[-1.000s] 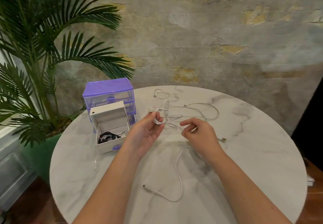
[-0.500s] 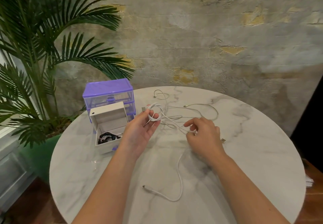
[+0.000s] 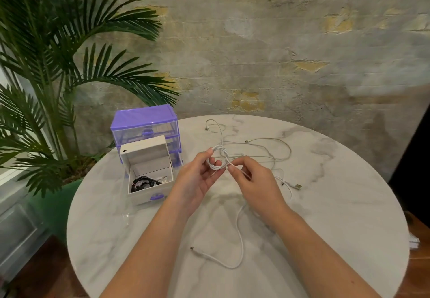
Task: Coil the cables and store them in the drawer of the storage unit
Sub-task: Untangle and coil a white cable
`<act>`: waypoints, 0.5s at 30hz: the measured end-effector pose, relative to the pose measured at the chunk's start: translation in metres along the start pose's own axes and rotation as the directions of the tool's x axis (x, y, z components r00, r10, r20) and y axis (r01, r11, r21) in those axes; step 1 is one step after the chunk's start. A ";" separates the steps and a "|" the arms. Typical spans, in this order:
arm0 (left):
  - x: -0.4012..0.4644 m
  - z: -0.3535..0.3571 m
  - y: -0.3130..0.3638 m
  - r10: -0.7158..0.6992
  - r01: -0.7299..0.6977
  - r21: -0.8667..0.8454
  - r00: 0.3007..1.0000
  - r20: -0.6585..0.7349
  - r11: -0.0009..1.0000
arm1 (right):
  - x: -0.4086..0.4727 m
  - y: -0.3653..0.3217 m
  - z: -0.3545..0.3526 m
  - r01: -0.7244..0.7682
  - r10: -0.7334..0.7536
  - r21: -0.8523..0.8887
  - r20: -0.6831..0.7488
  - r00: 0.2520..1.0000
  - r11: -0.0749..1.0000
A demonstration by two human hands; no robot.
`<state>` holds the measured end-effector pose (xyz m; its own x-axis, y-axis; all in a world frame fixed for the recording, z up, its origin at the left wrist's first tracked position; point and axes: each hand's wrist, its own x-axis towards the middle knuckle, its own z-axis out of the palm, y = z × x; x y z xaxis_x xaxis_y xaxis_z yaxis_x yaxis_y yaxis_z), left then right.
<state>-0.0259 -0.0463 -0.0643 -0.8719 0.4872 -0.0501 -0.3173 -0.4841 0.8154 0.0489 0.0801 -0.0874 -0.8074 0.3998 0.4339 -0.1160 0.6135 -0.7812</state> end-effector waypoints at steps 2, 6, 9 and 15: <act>0.001 -0.001 0.000 -0.010 0.010 0.013 1.000 -0.014 1.000 | -0.002 0.000 0.000 -0.022 0.022 0.032 0.018 1.000 0.999; 0.003 -0.002 -0.001 0.012 -0.010 0.042 0.998 -0.053 0.999 | 0.001 0.001 -0.002 -0.046 0.046 0.000 -0.015 0.999 0.999; 0.003 -0.003 0.001 0.037 -0.033 0.051 0.997 -0.072 0.998 | 0.003 0.001 -0.003 -0.041 0.039 -0.055 -0.040 0.998 0.998; 0.000 -0.001 0.003 0.034 -0.034 0.128 0.999 -0.003 0.991 | 0.002 0.002 -0.006 -0.037 0.027 -0.068 -0.140 0.990 0.997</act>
<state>-0.0273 -0.0486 -0.0628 -0.8834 0.4680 -0.0238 -0.2375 -0.4033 0.8837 0.0510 0.0863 -0.0856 -0.7216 0.5072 0.4712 -0.0466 0.6435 -0.7640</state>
